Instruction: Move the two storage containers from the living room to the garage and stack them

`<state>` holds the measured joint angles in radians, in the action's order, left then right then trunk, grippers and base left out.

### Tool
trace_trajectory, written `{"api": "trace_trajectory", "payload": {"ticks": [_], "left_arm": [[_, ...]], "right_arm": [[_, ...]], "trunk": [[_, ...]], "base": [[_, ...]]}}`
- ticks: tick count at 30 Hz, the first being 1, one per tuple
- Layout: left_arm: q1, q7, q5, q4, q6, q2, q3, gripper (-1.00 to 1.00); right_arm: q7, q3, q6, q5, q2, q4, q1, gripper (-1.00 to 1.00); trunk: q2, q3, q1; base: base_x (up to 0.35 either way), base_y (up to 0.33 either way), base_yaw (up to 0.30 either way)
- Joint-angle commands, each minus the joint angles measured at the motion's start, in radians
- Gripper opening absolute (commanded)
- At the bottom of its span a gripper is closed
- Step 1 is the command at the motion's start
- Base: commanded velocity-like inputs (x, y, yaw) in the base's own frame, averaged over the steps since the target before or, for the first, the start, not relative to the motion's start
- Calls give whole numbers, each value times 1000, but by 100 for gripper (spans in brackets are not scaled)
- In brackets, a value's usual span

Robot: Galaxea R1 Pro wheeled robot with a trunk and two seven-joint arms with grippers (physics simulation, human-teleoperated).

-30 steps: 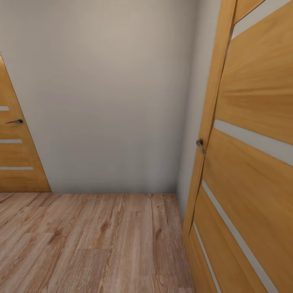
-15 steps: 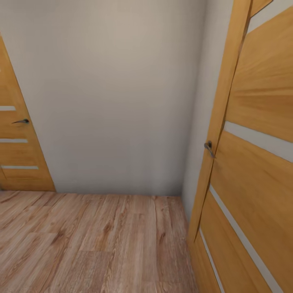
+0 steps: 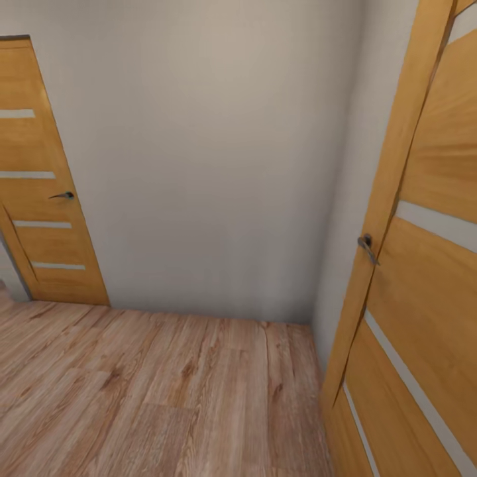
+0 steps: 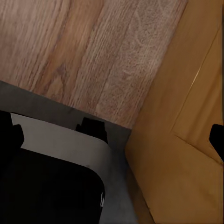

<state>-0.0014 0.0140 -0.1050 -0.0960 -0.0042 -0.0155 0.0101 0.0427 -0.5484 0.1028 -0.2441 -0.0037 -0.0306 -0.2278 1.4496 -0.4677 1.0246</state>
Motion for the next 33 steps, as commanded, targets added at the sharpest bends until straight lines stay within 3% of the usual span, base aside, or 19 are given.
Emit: {"api": "trace_trajectory", "payload": {"ticks": [1, 33], "left_arm": [[0, 1, -10, -1, 0, 0, 0, 100], [0, 1, -12, -1, 0, 3, -1, 100]], "right_arm": [[0, -8, 6, -9, 1, -3, -1, 100], [0, -8, 5, -9, 2, -3, -1, 100]], "trunk": [[0, -1, 0], [0, -1, 0]], "base": [[281, 0, 8], [317, 0, 9]]}}
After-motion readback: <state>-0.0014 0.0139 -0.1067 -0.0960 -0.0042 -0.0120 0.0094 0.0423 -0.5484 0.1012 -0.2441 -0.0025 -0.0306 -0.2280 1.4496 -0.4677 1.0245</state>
